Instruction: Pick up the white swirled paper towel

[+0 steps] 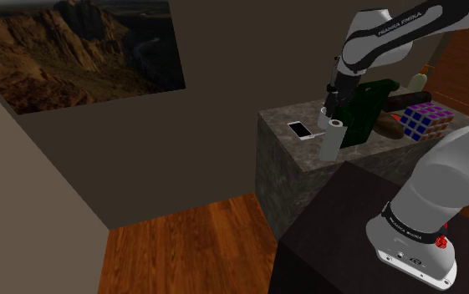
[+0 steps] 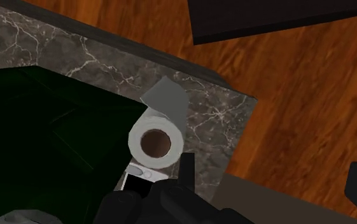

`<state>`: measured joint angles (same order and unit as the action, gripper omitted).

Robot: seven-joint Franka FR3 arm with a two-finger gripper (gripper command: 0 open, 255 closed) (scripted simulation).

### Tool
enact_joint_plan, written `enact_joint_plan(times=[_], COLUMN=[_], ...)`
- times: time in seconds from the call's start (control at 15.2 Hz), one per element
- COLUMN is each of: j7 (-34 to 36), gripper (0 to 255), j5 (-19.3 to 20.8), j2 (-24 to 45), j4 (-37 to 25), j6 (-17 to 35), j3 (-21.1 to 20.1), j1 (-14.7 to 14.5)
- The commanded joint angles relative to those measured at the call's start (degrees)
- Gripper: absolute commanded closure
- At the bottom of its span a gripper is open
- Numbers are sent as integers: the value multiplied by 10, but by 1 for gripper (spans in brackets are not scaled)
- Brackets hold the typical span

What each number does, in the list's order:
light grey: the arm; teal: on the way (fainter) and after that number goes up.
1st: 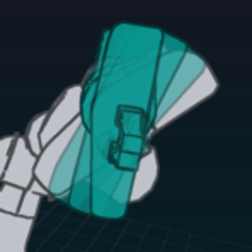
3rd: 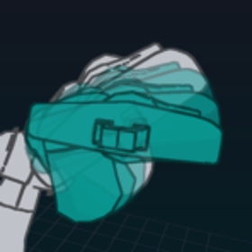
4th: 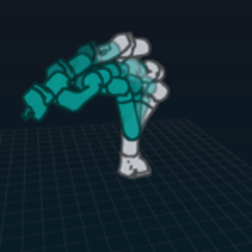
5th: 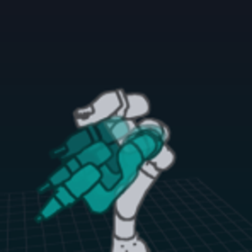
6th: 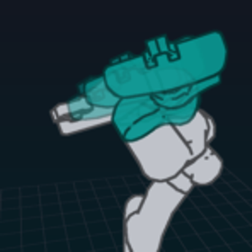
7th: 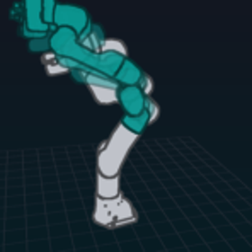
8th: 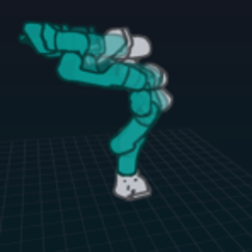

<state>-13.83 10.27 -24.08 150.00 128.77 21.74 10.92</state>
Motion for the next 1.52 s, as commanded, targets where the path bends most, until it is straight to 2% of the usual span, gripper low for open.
enact_joint_plan(times=[0.0,0.26,0.46,0.99,1.12,1.19,1.45], j7=[-15,-52,-89,-126,-126,-126,-126], gripper=[0,0,0,0,0,255,255], j5=[2,-8,-33,-84,-84,-85,-86], j2=[36,116,183,251,251,252,252], j4=[-2,-13,-28,-18,-18,-18,-19], j6=[30,91,135,205,205,206,206], j3=[18,55,80,82,82,82,82], j1=[5,10,13,7,8,8,7])
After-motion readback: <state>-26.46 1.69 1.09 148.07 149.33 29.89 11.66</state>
